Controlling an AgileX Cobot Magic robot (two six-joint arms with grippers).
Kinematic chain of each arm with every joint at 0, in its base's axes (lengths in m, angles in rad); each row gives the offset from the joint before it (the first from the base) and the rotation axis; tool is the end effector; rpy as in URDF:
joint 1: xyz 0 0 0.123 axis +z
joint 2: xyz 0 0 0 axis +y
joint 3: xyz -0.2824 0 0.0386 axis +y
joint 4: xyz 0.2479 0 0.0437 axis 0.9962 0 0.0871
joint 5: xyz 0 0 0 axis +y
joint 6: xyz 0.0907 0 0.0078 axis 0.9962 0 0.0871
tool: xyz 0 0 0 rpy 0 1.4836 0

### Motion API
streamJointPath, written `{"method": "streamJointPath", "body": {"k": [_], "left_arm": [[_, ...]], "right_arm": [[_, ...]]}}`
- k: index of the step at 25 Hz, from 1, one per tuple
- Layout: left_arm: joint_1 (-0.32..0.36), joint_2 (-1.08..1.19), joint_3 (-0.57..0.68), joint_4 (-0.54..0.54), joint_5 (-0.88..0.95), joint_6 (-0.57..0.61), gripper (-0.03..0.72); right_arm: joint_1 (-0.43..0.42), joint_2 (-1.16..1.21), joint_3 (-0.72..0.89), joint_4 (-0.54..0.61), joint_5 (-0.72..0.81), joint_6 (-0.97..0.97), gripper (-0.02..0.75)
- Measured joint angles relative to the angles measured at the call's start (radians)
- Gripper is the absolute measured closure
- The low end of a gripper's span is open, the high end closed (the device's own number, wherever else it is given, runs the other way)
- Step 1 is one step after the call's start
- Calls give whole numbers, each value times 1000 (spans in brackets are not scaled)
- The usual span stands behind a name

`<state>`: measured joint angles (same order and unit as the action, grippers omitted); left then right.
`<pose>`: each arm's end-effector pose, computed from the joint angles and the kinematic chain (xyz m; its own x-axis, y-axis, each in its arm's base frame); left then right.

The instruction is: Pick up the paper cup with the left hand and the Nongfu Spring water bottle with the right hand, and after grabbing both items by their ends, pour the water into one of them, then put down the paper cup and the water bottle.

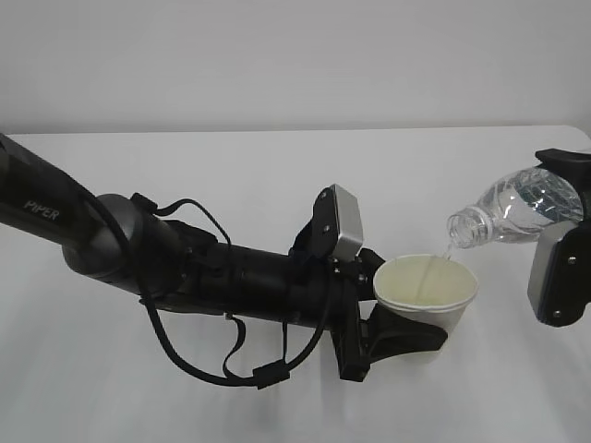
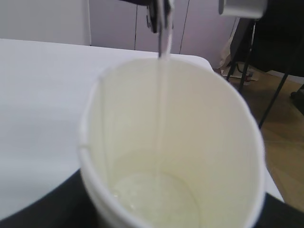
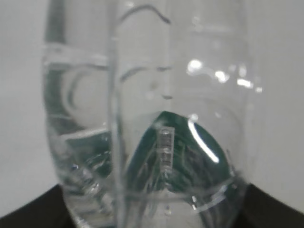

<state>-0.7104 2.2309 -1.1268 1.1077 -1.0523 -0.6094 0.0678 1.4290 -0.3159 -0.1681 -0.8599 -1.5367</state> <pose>0.2632 -0.3197 0.1008 -0.0928 0.2222 -0.9706 0.9939 -0.0371 -0.1036 0.2347 0.0275 0.1893 0.2043 -0.9775 0.0532 -0.1567 -0.0863 -0.9839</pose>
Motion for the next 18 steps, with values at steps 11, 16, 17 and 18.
{"method": "streamJointPath", "body": {"k": [11, 16, 17, 18], "left_arm": [[0, 0, 0, 3, 0, -6, 258], [0, 0, 0, 3, 8, -8, 258], [0, 0, 0, 3, 12, -8, 258], [0, 0, 0, 3, 16, -8, 258]], "right_arm": [[0, 0, 0, 0, 0, 0, 309], [0, 0, 0, 0, 0, 0, 308], [0, 0, 0, 0, 0, 0, 308], [0, 0, 0, 0, 0, 0, 308]]}}
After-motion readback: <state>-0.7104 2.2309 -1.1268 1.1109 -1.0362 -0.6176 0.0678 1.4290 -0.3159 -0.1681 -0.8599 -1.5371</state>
